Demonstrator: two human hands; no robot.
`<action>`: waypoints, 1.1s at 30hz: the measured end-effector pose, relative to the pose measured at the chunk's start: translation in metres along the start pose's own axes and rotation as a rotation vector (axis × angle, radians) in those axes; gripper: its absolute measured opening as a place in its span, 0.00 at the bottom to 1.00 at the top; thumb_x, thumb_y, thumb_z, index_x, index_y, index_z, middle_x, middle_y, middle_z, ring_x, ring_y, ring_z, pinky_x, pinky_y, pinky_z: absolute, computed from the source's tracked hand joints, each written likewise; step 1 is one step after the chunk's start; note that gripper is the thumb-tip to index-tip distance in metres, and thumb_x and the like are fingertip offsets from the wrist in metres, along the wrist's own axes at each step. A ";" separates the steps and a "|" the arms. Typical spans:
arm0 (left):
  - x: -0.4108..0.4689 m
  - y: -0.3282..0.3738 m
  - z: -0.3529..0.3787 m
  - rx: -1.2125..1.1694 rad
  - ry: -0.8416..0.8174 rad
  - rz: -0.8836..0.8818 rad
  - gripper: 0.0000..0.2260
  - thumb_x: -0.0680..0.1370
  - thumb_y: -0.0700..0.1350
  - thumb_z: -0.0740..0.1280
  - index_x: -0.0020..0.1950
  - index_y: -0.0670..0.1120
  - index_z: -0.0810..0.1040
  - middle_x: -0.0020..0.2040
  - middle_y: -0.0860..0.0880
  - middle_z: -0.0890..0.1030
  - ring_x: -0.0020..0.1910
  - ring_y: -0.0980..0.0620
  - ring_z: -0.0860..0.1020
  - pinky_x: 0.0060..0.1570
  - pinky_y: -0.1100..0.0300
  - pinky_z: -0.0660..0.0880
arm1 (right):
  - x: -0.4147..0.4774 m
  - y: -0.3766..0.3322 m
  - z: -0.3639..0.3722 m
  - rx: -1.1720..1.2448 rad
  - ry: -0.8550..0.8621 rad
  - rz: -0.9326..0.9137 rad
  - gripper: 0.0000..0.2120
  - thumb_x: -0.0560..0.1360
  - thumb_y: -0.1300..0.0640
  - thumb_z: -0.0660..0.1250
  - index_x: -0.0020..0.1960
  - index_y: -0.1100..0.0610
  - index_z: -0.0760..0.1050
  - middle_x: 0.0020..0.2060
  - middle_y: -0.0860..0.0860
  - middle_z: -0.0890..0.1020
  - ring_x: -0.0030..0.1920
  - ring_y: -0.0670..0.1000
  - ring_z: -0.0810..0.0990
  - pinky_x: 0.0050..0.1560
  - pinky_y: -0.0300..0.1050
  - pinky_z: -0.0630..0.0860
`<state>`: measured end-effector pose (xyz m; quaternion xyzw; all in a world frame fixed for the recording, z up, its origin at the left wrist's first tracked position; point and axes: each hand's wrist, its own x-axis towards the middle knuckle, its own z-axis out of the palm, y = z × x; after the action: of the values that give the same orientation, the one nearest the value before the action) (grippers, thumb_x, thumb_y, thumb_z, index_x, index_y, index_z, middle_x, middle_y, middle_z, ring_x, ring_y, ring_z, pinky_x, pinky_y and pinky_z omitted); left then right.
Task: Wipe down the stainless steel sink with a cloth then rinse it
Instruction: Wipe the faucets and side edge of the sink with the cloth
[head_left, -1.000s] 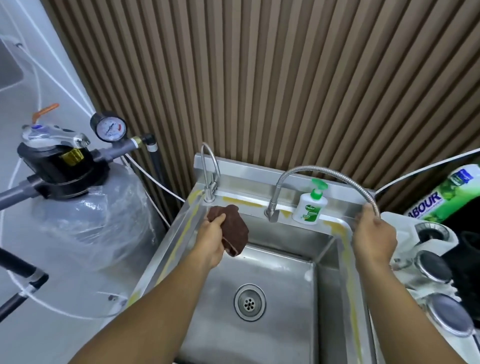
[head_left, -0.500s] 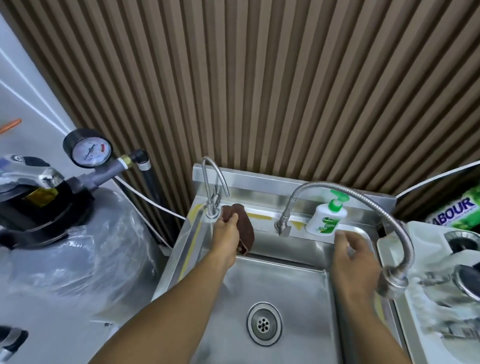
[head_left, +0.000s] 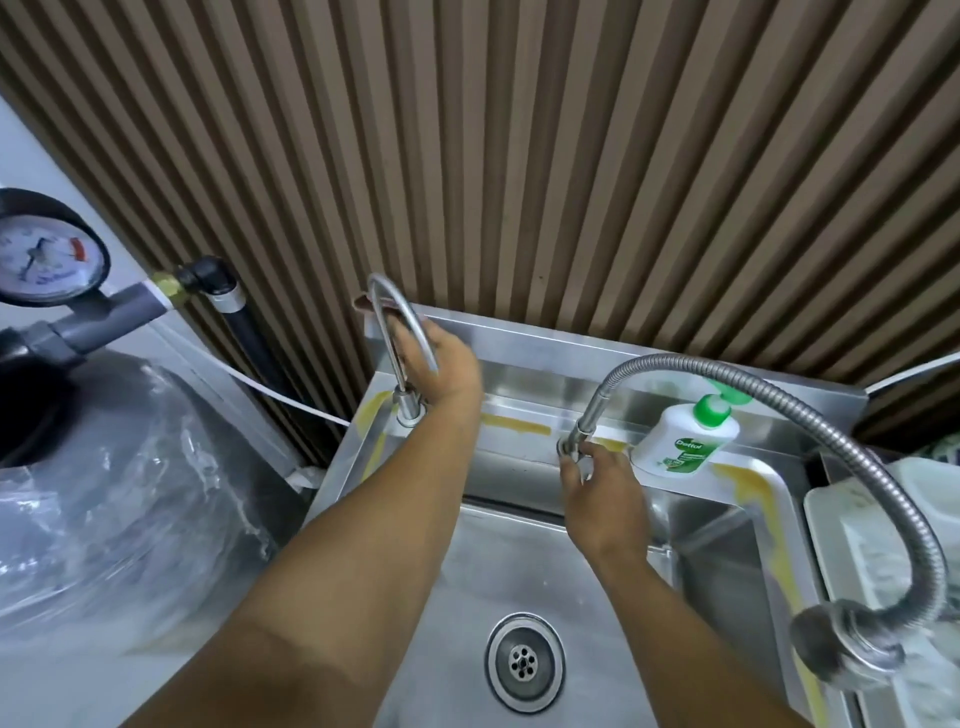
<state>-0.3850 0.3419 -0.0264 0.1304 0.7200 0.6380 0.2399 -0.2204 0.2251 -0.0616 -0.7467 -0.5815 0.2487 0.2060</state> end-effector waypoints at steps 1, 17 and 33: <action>0.003 0.000 0.005 0.069 -0.012 0.046 0.25 0.85 0.50 0.56 0.81 0.43 0.59 0.80 0.42 0.62 0.77 0.41 0.62 0.73 0.52 0.57 | 0.002 0.002 0.001 -0.008 0.008 -0.006 0.15 0.82 0.48 0.62 0.65 0.50 0.76 0.61 0.53 0.77 0.55 0.59 0.80 0.54 0.50 0.72; 0.004 -0.016 -0.010 0.547 -0.252 0.476 0.28 0.83 0.43 0.54 0.82 0.41 0.49 0.83 0.44 0.46 0.82 0.46 0.46 0.77 0.52 0.54 | 0.009 0.000 0.001 -0.007 0.028 0.037 0.16 0.78 0.50 0.66 0.65 0.52 0.73 0.60 0.52 0.78 0.55 0.59 0.80 0.48 0.48 0.70; -0.014 -0.076 -0.029 0.833 -0.826 1.249 0.34 0.74 0.38 0.56 0.81 0.40 0.57 0.82 0.43 0.56 0.82 0.45 0.48 0.79 0.43 0.52 | 0.028 -0.005 0.005 -0.095 -0.043 0.086 0.16 0.80 0.47 0.62 0.62 0.56 0.73 0.58 0.57 0.76 0.56 0.63 0.79 0.53 0.55 0.75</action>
<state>-0.3786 0.2990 -0.0960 0.8025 0.5468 0.2379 0.0202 -0.2216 0.2535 -0.0663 -0.7743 -0.5644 0.2456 0.1471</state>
